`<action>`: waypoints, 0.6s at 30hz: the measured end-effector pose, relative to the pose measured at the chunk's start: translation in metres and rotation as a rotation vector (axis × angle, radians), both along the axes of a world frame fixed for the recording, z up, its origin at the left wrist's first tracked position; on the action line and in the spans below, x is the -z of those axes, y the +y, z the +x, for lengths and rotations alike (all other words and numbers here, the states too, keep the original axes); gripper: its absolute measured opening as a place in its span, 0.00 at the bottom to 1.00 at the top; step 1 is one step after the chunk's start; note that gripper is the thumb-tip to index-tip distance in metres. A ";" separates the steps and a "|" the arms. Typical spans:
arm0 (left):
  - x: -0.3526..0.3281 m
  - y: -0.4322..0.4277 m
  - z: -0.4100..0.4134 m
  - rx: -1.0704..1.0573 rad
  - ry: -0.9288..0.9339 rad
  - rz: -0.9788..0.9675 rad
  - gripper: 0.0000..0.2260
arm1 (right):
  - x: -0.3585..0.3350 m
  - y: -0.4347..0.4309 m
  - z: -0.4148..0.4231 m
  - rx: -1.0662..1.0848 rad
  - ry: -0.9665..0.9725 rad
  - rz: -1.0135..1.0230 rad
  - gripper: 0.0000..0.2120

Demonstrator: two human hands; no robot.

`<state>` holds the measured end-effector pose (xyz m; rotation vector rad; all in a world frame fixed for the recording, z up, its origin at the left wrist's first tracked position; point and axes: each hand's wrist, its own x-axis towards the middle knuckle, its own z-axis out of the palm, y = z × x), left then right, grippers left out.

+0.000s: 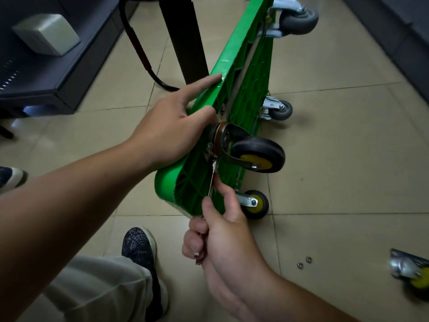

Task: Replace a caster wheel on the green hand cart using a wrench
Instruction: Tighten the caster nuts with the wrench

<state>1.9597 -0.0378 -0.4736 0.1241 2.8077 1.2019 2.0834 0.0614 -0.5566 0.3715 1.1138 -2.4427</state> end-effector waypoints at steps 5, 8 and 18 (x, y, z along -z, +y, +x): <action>0.001 0.000 0.000 -0.007 -0.003 0.022 0.28 | -0.020 0.003 -0.003 0.005 -0.135 -0.054 0.18; 0.001 0.000 0.001 -0.008 -0.004 0.027 0.28 | -0.032 0.003 -0.008 -0.002 -0.190 -0.068 0.18; -0.001 -0.005 0.004 0.004 -0.019 0.032 0.28 | -0.043 -0.002 -0.014 0.023 -0.250 -0.136 0.19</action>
